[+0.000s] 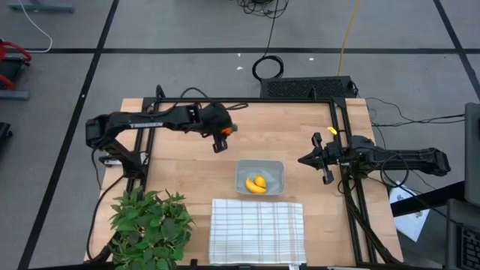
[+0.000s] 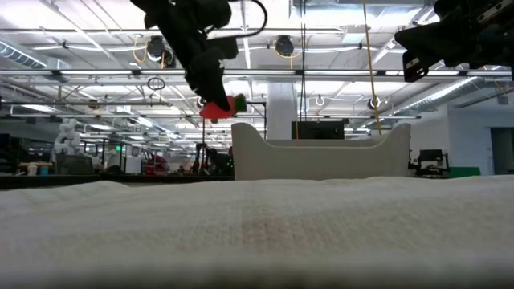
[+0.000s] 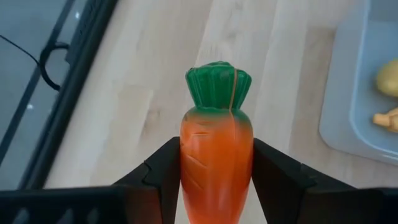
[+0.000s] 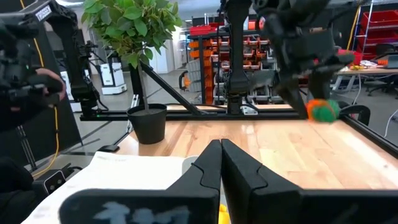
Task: Pick and placing Produce into tupperware
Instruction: Put the carrot into the gray bin
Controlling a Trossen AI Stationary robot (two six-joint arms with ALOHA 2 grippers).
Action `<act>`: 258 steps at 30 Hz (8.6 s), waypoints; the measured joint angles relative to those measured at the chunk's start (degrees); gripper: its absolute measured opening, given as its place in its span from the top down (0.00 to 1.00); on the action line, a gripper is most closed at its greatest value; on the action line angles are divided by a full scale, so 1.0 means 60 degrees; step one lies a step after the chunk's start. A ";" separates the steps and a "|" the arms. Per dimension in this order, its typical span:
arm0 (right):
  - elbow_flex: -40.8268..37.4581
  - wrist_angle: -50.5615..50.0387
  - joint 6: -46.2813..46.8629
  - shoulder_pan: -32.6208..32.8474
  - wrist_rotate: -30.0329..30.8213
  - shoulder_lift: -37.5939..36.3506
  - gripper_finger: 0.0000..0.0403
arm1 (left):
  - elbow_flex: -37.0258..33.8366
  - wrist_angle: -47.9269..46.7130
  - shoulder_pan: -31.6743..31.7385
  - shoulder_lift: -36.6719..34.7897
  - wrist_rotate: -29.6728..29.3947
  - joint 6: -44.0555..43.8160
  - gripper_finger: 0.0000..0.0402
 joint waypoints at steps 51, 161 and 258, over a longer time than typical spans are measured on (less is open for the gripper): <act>0.0000 0.0069 0.0001 0.0000 0.0000 -0.0004 1.00 | -0.0007 0.3339 -0.2216 0.1135 0.1435 -0.1031 0.59; 0.0000 0.0055 -0.0031 0.0000 0.0011 0.0109 1.00 | 0.0000 0.4557 -0.3564 0.3289 -0.0225 -0.1400 0.59; 0.0000 -0.0011 -0.0101 0.0000 0.0004 0.0109 1.00 | 0.4040 -0.1024 -0.3308 0.5533 -0.0577 -0.3367 0.46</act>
